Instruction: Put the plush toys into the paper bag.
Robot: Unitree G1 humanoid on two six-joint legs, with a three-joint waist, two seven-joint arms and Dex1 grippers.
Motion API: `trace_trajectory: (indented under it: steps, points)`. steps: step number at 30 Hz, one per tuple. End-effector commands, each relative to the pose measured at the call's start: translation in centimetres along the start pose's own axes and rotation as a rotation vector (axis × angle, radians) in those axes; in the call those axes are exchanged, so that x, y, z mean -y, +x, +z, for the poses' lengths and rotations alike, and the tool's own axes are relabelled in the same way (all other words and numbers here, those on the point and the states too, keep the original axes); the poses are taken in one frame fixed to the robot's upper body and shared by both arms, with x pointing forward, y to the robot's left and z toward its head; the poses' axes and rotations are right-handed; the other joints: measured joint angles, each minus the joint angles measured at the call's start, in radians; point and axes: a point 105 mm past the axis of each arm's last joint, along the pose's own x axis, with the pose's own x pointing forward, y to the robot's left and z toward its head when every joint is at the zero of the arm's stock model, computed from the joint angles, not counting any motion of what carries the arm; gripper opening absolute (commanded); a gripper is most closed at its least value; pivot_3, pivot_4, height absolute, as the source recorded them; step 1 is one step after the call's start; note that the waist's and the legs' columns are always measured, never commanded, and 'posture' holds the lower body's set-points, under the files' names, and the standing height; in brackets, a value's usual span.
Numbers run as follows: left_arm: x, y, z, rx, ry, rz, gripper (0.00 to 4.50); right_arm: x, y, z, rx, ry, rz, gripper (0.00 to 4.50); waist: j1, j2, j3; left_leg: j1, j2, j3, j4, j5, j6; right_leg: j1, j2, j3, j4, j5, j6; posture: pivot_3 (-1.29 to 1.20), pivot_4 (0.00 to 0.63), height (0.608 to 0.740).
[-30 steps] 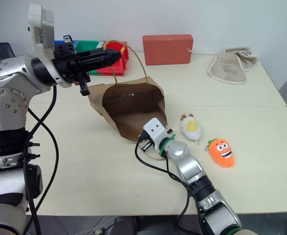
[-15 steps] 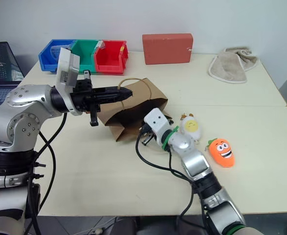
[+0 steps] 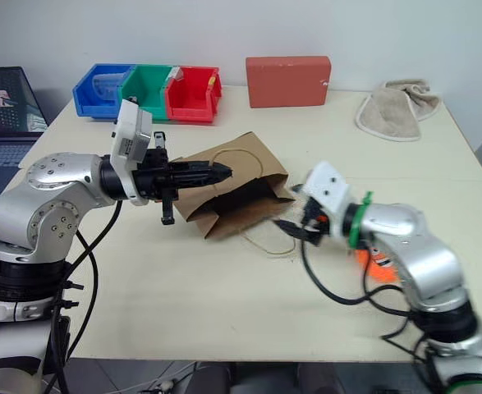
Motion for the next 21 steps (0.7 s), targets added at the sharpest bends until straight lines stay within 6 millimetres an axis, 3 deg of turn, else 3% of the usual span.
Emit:
trace_trajectory:
  steps: [1,7,10,14,21]
  points:
    - [0.2,0.0,1.0,0.018,0.050,-0.006,0.00,-0.1,-0.8,-2.1,-0.098,-0.180,0.029,4.48,-0.003,0.000,0.000,0.000,0.000,0.000,0.000,0.000,0.000,0.000,0.000,0.000,0.000,0.000,0.000,0.00,0.150,0.740]
    - [0.0,0.1,1.4,0.041,0.036,-0.001,0.00,-0.3,-0.3,-4.3,-0.131,-0.202,0.064,4.48,-0.013,0.000,0.000,0.000,0.000,0.002,0.001,0.000,0.000,0.000,0.000,0.002,0.000,0.000,0.000,0.00,0.150,0.740]
    - [-0.1,0.1,1.3,0.035,0.036,0.000,0.00,0.2,1.0,-5.7,-0.172,-0.281,0.038,3.89,-0.011,0.000,0.000,0.000,0.000,0.002,0.001,0.000,0.000,0.000,0.000,0.002,0.000,0.000,0.000,0.00,0.150,0.740]
    - [0.0,-0.1,1.3,0.027,0.040,0.004,0.00,1.0,1.4,-6.9,-0.203,-0.333,0.018,2.45,-0.009,0.000,0.000,0.000,0.000,0.002,0.002,0.000,0.000,0.000,0.000,0.002,0.000,0.000,0.000,0.00,0.150,0.740]
    - [-0.1,-0.4,1.2,0.019,0.042,0.011,0.00,1.9,1.5,-7.2,-0.210,-0.374,-0.006,0.02,-0.008,0.000,0.000,0.001,0.000,0.001,0.002,0.000,0.000,0.000,0.000,0.002,0.001,0.000,0.000,0.00,0.150,0.740]
